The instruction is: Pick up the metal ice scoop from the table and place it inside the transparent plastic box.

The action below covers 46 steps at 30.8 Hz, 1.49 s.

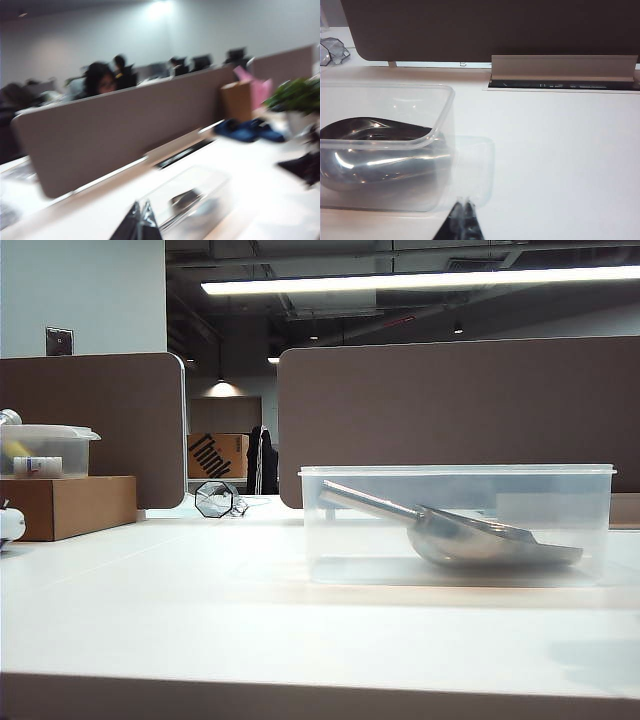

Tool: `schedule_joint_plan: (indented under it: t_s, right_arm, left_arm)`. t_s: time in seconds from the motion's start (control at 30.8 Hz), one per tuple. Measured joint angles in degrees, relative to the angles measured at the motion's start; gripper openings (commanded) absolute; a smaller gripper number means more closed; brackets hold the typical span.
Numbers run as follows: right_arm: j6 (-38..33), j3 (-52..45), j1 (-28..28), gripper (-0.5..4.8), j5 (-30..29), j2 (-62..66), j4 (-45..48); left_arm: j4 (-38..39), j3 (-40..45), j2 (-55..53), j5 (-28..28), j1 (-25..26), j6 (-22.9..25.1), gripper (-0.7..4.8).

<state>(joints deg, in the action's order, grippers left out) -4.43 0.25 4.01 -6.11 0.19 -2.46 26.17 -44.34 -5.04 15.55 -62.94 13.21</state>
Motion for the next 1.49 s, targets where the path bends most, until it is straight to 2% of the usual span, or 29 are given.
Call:
schedule_joint_plan:
  t_s: [0.23,0.29,0.36,0.42,0.52,0.68,0.81,1.17,1.33,1.49]
  right_arm:
    - [0.0,0.0,0.0,-0.01,0.0,0.0,0.0]
    - [0.0,0.0,0.0,-0.01,0.0,0.0,0.0]
    - [0.0,0.0,0.0,-0.01,0.0,0.0,0.0]
    - [0.0,0.0,0.0,-0.01,0.0,0.0,0.0]
    - [0.0,0.0,-0.1,-0.01,0.0,0.0,0.0]
    - [0.0,0.0,-0.1,-0.01,0.0,0.0,0.0]
    - [0.0,0.0,-0.1,-0.01,0.0,0.0,0.0]
    - [0.0,0.0,-0.1,-0.01,0.0,0.0,0.0]
    - [0.0,0.0,-0.1,-0.01,0.0,0.0,0.0]
    - [0.0,0.0,-0.1,-0.01,0.0,0.0,0.0]
  left_arm:
    - [1.1,8.2,0.0,8.0,1.2,0.7,-0.05]
    - [-1.2,11.5,0.1,8.6,1.8,0.8,-0.05]
    - [-5.7,15.6,0.3,7.6,5.9,0.6,-0.05]
    - [-11.0,19.5,0.3,4.7,10.9,-0.7,-0.05]
    - [-20.4,26.0,0.8,-4.7,22.0,-4.5,-0.05]
    - [-28.5,33.8,1.4,-16.5,38.5,-13.0,-0.04]
    - [-30.9,37.6,1.5,-19.5,44.9,-17.2,-0.04]
    - [-31.3,44.0,4.2,-19.3,56.6,-17.9,-0.04]
    - [-29.5,43.9,4.9,-19.3,59.6,-17.8,-0.04]
    - [-29.6,43.9,4.9,-19.3,60.1,-15.9,-0.05]
